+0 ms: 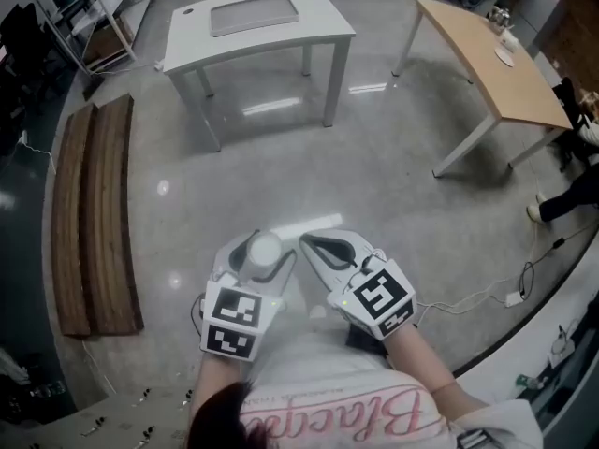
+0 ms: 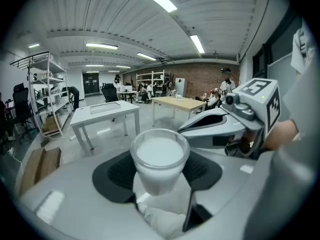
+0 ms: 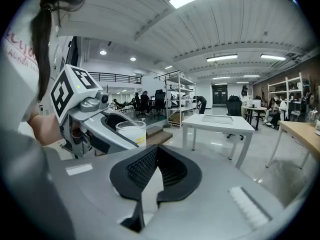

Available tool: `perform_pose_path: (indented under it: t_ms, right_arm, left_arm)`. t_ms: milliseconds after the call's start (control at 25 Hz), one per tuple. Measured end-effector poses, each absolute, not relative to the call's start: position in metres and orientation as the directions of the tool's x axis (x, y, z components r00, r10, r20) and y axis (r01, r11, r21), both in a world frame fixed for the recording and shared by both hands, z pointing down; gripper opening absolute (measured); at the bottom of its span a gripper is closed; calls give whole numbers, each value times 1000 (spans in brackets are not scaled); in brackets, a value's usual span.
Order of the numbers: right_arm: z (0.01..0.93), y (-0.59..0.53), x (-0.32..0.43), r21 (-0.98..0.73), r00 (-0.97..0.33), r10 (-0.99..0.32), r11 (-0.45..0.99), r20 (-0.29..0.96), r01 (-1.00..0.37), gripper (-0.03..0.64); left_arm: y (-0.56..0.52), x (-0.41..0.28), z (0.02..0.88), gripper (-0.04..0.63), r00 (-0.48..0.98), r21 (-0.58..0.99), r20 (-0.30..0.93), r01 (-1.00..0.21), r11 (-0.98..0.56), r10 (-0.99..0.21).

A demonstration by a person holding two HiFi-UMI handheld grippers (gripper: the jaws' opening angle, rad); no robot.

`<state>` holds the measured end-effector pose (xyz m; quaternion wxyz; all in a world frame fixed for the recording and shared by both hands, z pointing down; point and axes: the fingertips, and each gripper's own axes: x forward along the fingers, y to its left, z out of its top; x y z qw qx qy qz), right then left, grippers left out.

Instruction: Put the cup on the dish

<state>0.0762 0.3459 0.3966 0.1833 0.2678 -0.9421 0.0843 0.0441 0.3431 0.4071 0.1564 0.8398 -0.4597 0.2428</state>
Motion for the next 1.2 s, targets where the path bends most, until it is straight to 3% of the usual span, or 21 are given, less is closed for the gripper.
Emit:
perform_pose_path:
  t_ms: [1200]
  right_arm:
    - [394, 168, 1, -62, -777, -479, 835, 408, -547, 2]
  left_arm:
    - [163, -22, 404, 261, 537, 103, 506, -815, -570, -675]
